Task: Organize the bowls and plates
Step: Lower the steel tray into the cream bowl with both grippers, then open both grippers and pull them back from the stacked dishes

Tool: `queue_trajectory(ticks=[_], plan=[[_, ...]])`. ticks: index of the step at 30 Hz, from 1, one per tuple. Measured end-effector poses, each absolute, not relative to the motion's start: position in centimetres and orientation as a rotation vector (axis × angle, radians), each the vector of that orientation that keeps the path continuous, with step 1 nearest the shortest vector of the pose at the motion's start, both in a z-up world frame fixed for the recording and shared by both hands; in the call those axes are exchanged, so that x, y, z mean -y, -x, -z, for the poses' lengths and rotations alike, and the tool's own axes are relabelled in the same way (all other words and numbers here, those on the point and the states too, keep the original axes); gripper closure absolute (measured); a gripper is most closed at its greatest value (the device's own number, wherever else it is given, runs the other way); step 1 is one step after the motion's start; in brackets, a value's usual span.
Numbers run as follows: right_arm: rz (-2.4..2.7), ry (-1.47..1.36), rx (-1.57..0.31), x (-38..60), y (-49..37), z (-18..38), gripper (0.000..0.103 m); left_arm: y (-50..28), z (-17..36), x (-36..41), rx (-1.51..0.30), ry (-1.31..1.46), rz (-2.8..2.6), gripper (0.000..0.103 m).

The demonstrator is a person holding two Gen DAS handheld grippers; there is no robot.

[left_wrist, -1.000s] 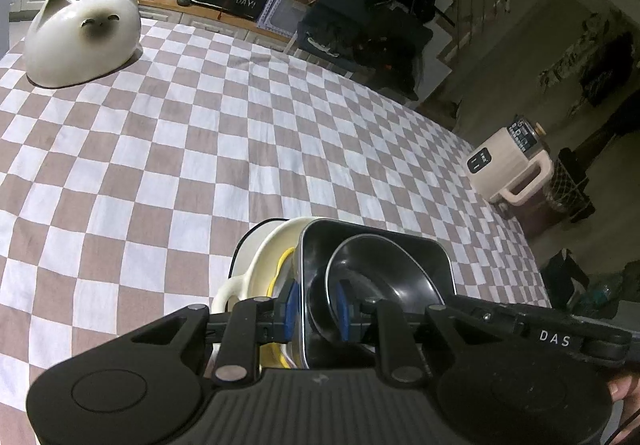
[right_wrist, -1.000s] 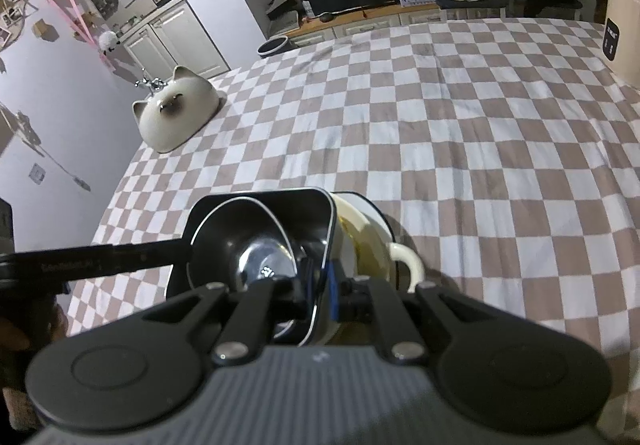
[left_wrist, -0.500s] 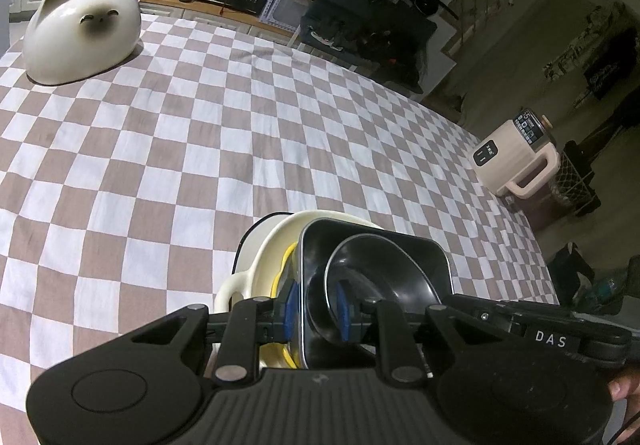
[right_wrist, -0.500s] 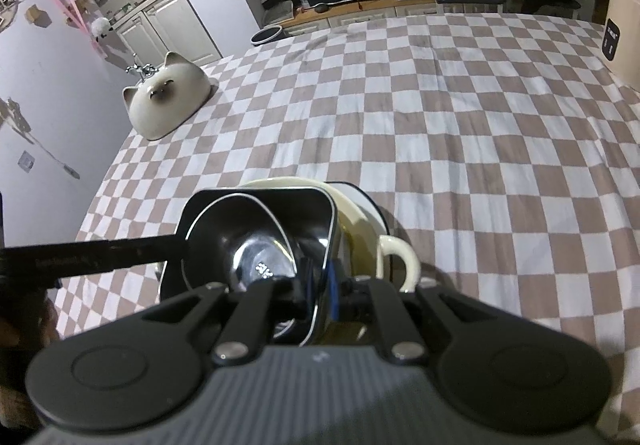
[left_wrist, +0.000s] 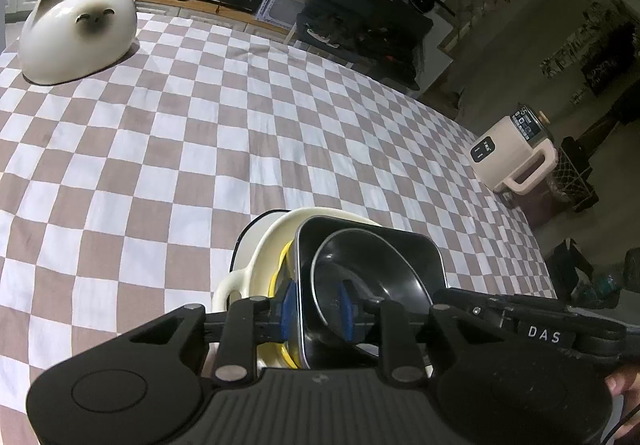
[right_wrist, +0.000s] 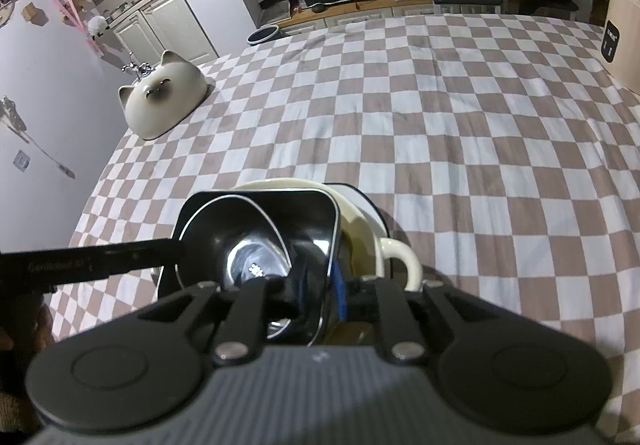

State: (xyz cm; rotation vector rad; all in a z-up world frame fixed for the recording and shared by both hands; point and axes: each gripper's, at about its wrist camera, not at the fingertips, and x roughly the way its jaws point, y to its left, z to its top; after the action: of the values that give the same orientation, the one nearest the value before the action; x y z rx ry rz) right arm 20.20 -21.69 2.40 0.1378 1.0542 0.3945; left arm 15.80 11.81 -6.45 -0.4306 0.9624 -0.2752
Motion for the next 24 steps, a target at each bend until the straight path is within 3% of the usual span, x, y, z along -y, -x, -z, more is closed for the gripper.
queue_trajectory(ticks=[8,10,18,24], plan=[[-0.379,-0.096,-1.042,21.8,-20.1,-2.7,0.055,-15.2,5.7,-12.0,-0.976,0.412,0.252,0.055],[-0.373,-0.099,-1.025,22.1,-19.8,-3.1,0.049,-14.9,5.4,-12.4,-0.966,0.418,0.244,0.040],[-0.306,-0.092,-0.900,23.2,-18.1,-5.2,0.013,-12.8,3.3,-14.3,-0.896,0.472,0.201,0.007],[-0.268,-0.104,-0.767,24.9,-16.2,-7.1,0.000,-10.8,1.3,-15.4,-0.821,0.472,0.156,0.000]])
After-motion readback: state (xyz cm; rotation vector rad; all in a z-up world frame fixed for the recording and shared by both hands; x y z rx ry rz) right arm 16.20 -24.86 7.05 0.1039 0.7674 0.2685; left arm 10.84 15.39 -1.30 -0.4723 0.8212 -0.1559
